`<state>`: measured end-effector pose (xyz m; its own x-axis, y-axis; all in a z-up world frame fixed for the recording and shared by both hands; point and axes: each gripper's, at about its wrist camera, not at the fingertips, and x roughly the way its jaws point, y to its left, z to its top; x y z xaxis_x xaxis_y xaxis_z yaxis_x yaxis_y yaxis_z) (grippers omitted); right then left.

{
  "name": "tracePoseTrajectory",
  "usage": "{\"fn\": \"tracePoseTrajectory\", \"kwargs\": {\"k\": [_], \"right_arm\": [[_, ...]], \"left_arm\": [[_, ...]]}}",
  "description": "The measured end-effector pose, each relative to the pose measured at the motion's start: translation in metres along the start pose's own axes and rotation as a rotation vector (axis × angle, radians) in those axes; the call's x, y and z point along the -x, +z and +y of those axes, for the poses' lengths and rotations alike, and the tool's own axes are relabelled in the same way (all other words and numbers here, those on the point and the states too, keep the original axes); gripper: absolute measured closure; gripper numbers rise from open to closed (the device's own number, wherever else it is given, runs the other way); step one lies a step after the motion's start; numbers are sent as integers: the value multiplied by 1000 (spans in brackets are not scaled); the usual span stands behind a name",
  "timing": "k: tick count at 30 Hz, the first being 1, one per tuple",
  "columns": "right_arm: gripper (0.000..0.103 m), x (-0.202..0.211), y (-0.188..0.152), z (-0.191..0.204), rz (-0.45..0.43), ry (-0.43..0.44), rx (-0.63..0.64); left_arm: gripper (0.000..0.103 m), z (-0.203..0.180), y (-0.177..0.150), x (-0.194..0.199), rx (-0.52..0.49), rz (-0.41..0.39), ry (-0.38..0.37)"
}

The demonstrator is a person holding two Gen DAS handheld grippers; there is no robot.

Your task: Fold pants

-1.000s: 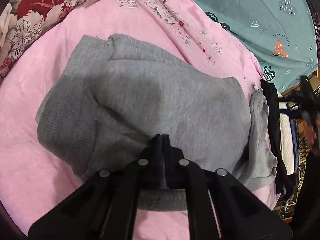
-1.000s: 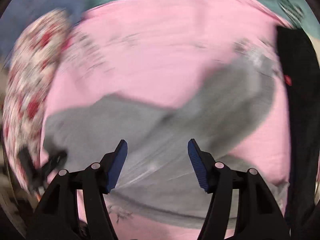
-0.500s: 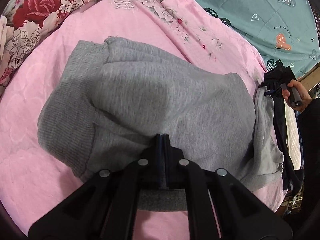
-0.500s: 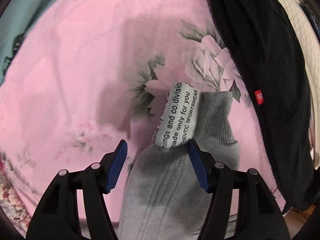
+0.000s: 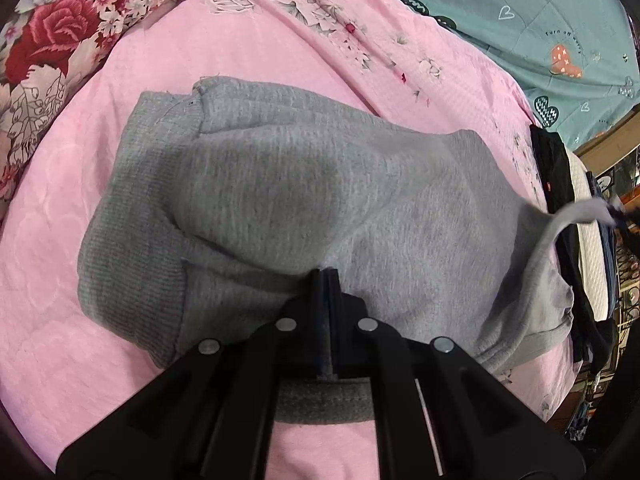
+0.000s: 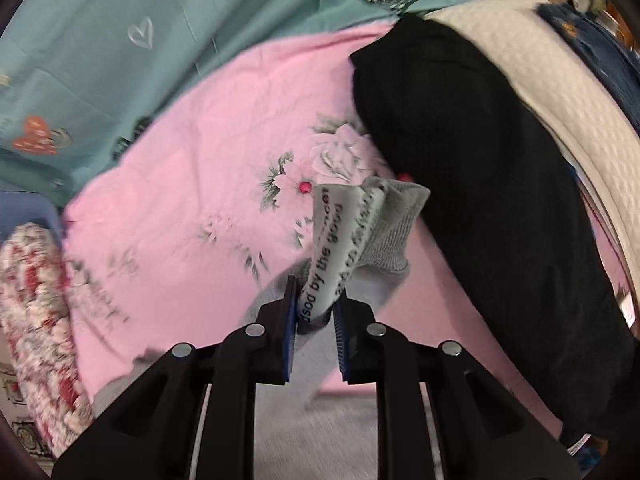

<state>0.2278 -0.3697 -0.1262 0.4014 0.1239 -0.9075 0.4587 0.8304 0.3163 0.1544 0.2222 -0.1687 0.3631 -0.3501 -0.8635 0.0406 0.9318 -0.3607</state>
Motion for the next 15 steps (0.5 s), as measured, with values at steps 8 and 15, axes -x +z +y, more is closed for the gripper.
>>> {"fn": "tracePoseTrajectory", "kwargs": {"k": [8, 15], "right_arm": [[86, 56, -132, -92, -105, 68, -123], [87, -3, -177, -152, -57, 107, -211]], "left_arm": [[98, -8, 3, -1, -27, 17, 48], [98, -25, 3, -2, -81, 26, 149]]}}
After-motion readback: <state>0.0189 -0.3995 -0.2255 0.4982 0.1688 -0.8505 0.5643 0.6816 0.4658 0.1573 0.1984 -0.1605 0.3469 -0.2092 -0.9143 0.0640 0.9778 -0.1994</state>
